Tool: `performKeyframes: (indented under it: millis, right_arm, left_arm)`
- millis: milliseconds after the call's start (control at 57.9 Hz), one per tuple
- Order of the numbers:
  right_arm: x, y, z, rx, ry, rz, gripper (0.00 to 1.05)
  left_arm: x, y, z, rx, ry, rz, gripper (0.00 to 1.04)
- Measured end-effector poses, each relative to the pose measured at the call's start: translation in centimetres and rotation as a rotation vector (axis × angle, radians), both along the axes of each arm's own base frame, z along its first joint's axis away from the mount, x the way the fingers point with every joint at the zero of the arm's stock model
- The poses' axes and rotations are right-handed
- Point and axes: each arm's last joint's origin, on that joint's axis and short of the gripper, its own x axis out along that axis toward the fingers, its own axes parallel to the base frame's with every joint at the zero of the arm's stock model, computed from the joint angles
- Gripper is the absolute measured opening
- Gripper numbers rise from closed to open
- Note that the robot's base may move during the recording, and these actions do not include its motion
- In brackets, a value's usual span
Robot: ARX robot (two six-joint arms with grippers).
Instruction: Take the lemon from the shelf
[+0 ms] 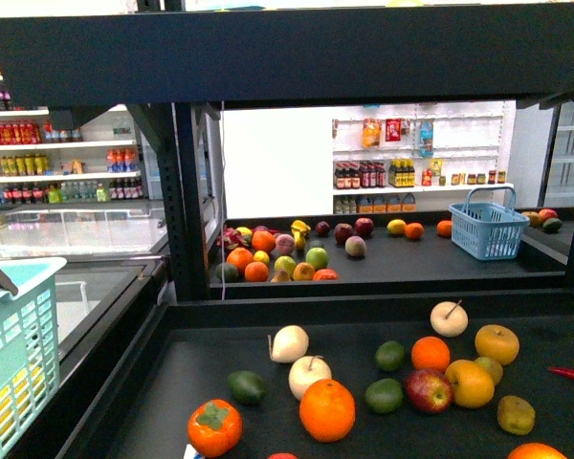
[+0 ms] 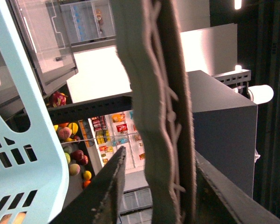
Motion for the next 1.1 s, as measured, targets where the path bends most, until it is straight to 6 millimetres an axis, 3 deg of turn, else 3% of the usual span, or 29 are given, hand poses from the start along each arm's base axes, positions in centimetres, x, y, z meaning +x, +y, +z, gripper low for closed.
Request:
performKeyframes:
  millis: [242,518,863,984,1105]
  right_arm:
    - [0.0,0.0,0.0,0.0,0.0,0.0,0.97]
    - [0.0,0.0,0.0,0.0,0.0,0.0,0.97]
    - [0.0,0.0,0.0,0.0,0.0,0.0,0.97]
    - [0.0,0.0,0.0,0.0,0.0,0.0,0.97]
    - [0.0,0.0,0.0,0.0,0.0,0.0,0.97]
  left_arm:
    - [-0.2,0.0,-0.5,0.019,0.123,0.023,0.98]
    - [-1.3,-0.7,2.1,0.064,0.123,0.047,0.97]
    - [-4.7,-2.4,4.5,0.239,0.456,0.242,0.97]
    - [-8.4,-6.3,6.9,0.554,0.57,0.317,0.97]
    - [-12.8,-10.5,8.7,0.814,0.556,0.328,0.97]
